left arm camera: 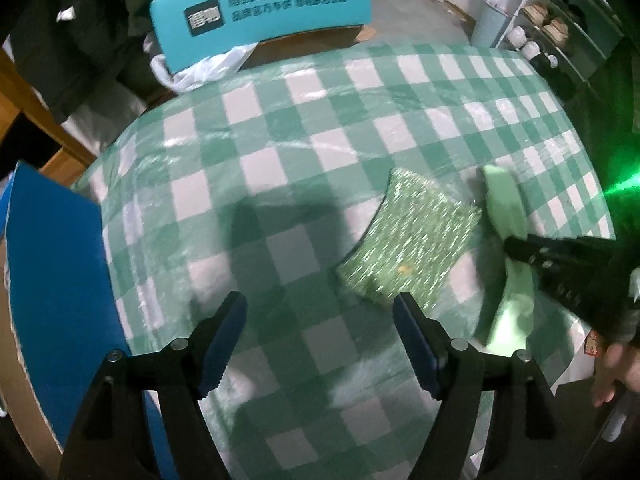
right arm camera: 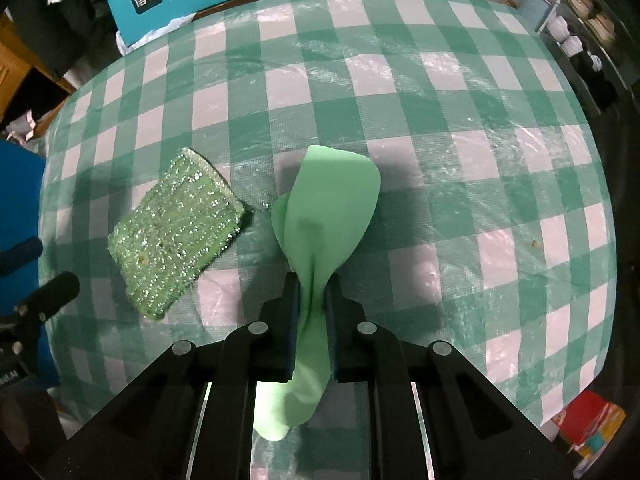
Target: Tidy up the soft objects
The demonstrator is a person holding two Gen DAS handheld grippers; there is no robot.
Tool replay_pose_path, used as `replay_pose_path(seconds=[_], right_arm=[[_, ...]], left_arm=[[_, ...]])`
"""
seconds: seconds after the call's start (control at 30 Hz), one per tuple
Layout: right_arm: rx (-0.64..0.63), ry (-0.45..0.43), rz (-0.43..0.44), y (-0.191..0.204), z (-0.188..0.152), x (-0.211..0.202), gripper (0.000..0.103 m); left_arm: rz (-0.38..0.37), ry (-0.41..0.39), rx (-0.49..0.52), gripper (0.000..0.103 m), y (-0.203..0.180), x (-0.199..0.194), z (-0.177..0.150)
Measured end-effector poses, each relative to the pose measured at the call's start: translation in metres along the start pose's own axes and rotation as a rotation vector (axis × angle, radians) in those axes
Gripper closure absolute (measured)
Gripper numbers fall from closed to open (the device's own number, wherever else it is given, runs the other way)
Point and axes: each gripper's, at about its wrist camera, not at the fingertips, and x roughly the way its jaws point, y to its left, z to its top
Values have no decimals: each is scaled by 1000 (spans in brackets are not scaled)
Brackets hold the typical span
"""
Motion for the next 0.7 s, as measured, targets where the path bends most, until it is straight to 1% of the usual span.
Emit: replay_pose_path(seconds=[0.03,0.07,0.1,0.13,0.17,0.23,0.3,0.47,0.7], right_arm=[[4,-1,0,-1,-1,0,87],[13,-2,-1,3,1,2,71],[22,-4,-3,2,0,1,51],[22,-9,-7,1,-1,0,45],[20,-15,-16,0,-2,-2,42],[13,-23,-26,-1,-4,-5,42],[24,-21,-20,-4,-7,-6,36],[58,-10,-14,-22,-13,-5,36],[84,-13,-5,-36,-18,-10,36]], left_arm=[[-4,-5,10,23,-3,0,3],[-7,-14,30,23,-9,0,7],[-8,-20,46,23,-12,1,9],[-10,-22,62,23,-16,2,11],[-12,-24,79,23,-20,2,13],[-23,-23,114,23,-31,5,14],[-26,-16,135,23,-38,9,14],[-34,2,164,23,-51,23,17],[-34,36,172,23,-60,41,17]])
